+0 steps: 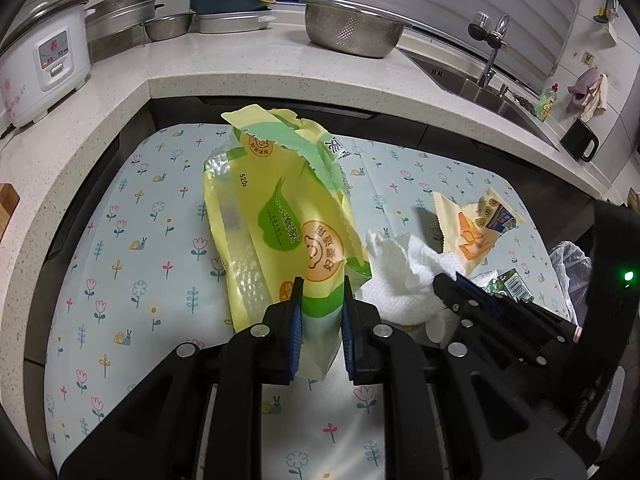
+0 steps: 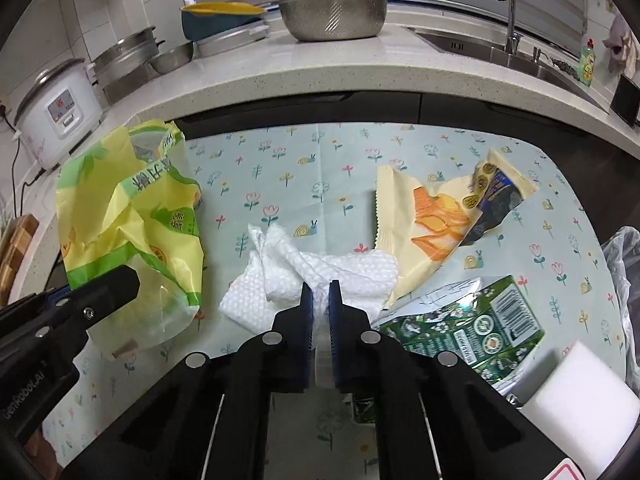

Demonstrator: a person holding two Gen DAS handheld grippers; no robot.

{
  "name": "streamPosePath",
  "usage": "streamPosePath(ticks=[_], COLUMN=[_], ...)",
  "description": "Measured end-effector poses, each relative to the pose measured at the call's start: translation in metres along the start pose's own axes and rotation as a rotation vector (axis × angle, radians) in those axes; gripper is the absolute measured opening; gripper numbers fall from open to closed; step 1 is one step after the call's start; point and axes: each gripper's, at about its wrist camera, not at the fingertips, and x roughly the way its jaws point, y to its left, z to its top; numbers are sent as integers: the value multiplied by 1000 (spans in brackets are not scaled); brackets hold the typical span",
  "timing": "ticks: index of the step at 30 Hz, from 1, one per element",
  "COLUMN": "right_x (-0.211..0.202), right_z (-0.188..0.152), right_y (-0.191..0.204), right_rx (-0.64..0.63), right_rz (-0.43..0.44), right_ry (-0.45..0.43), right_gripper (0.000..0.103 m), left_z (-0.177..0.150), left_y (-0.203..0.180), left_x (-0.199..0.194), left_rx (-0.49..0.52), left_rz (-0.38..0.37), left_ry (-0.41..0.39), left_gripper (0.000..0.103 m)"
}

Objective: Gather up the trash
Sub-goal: 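Grasp the yellow wipes packet with the left tool while the right tool grasps the tissue, then carry the packet and tissue over the bin and open both tools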

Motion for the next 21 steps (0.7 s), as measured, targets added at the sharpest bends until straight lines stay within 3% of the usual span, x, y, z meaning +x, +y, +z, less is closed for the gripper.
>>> streamPosePath(ticks=[8,21], right_x=[-57,-148], right_z=[16,26], right_y=[-16,-82], right_rx=[30,109], right_rz=[12,-43], right_ry=[-117,-266], right_gripper=[6,6], left_z=[3,3], left_y=[-22,-105], left_x=[-21,-63], left_rx=[32,142], left_rz=[-20,-86], left_ry=[-32,-97], left_gripper=[16,16])
